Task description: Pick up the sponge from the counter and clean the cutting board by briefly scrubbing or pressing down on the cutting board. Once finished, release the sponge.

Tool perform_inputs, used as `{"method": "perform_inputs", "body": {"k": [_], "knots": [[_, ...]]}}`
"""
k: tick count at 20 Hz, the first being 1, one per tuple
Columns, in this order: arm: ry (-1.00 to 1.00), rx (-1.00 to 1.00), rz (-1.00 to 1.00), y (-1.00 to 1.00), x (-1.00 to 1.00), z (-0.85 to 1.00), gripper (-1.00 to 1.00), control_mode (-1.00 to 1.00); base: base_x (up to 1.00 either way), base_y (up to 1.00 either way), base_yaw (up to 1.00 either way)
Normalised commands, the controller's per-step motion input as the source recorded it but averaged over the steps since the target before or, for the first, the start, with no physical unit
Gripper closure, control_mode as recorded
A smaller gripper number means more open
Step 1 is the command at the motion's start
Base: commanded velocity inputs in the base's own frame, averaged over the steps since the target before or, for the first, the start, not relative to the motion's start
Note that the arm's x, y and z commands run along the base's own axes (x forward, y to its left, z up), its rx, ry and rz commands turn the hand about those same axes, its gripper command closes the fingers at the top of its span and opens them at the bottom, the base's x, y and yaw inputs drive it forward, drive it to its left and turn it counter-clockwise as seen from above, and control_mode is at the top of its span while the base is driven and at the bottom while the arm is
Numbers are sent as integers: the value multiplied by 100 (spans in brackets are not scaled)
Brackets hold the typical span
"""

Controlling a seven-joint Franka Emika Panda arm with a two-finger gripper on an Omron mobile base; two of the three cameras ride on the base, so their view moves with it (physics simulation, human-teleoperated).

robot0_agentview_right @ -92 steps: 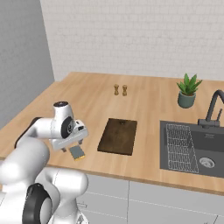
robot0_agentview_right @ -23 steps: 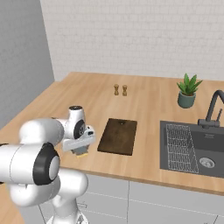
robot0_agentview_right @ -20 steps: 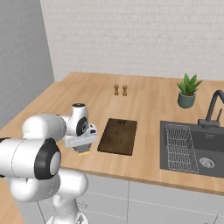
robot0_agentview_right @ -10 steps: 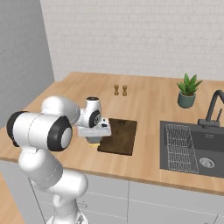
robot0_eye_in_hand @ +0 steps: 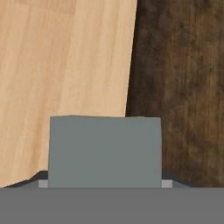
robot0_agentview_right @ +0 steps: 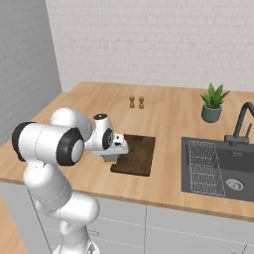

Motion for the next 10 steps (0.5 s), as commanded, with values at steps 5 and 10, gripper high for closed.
{"method": "perform_inputs", "body": {"k": [5,10], "knots": [[-4,-1,0,-28,1,-6,100,-100,0,0,0],[8,6,0,-51,1,6,100,-100,0,0,0]]}}
